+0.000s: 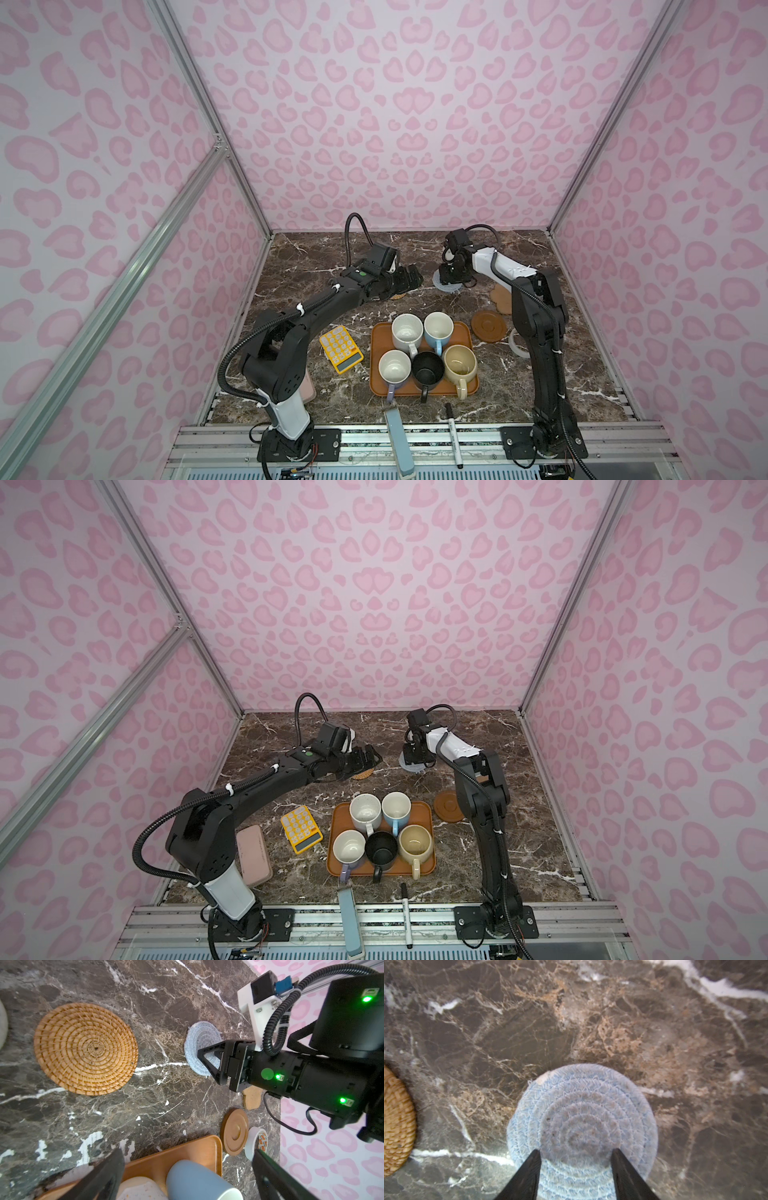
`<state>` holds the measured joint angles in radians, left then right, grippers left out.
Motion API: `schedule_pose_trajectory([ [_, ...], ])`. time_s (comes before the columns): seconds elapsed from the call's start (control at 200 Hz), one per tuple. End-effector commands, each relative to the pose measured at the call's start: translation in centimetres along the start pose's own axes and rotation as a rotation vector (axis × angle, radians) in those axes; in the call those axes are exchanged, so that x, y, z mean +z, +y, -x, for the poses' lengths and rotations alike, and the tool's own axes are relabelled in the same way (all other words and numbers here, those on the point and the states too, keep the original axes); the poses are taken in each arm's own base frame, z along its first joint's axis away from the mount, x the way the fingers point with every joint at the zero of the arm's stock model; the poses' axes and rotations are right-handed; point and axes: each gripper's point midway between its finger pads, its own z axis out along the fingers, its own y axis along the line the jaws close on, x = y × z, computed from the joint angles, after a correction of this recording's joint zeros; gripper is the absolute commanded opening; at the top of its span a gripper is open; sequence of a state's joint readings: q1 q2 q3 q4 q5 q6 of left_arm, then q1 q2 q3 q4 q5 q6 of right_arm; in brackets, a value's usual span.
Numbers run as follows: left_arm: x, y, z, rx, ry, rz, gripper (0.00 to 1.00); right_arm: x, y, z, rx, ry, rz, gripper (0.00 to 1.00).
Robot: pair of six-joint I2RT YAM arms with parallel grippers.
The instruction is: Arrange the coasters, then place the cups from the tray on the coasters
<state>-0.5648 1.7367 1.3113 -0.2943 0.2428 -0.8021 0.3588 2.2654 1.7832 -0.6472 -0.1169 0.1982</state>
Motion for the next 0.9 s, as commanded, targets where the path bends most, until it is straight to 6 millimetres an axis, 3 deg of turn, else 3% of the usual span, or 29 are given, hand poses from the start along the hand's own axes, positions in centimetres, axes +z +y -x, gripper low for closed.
schedule_pose_trajectory([
  [0.0, -1.0, -0.9, 0.5, 0.011, -0.025, -0.027, 0.98, 0.8, 0.6, -3.0, -0.025, 0.102, -0.004, 0.56],
  [0.555, -2.1, -0.5, 0.5, 0.021, -0.042, -0.007, 0.98, 0.4, 4.3, -6.4, -0.063, 0.165, 0.046, 0.55],
  [0.895, -2.1, -0.3, 0.4, 0.018, -0.045, 0.000, 0.98, 0.5, 6.3, -6.0, -0.075, 0.159, 0.083, 0.54],
])
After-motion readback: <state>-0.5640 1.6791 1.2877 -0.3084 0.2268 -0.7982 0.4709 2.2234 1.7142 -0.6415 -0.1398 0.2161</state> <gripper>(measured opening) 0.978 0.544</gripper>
